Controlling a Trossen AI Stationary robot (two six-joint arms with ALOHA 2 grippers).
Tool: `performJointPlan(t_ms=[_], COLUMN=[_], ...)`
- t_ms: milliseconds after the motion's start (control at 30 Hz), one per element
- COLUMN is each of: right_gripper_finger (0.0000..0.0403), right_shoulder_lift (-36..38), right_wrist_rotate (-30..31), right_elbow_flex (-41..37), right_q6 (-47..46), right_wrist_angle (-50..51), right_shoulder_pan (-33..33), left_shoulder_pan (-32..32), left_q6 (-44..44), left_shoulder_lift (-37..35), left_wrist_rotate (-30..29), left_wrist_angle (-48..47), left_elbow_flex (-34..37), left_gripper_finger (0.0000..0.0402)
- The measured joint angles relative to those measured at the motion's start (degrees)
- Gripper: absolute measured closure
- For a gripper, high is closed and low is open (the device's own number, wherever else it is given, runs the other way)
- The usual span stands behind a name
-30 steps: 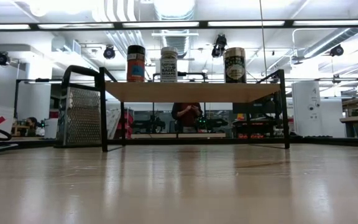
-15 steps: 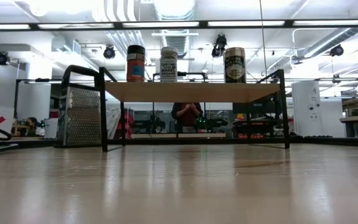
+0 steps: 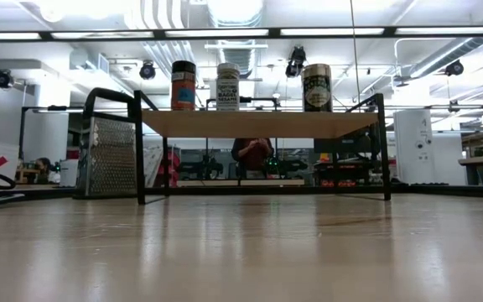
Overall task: Shelf spices
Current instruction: Put the green seasoning bottle on the shelf
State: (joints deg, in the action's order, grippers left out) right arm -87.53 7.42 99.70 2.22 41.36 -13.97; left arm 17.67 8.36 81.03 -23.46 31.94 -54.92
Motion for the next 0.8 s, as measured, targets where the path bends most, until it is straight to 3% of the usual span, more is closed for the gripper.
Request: performJointPlan(t_ms=[333, 633, 800], right_gripper_finger=[0.0224, 0.0224, 0.0224], right_shoulder_lift=[-1.7, -1.7, -1.7], right_wrist_rotate=[0.1, 0.1, 0.1], right_elbow_flex=[0.0, 0.1, 0.1], right_q6=[1.6, 1.6, 1.5], right_wrist_angle=[0.7, 0.3, 1.1], right_shoulder_pan=[0.8, 1.6, 1.7], left_shoulder_pan=[-0.2, -0.4, -0.4], left_q6=[-0.7, -0.8, -0.8], left_shoulder_lift=[0.0, -0.1, -0.1], left_wrist_rotate=[-3.0, -5.8, -5.9], left_wrist_angle=[-4.7, -5.4, -6.1], left_elbow_flex=[0.0, 0.0, 0.0], left_gripper_finger=[0.0215, 0.0133, 0.0132])
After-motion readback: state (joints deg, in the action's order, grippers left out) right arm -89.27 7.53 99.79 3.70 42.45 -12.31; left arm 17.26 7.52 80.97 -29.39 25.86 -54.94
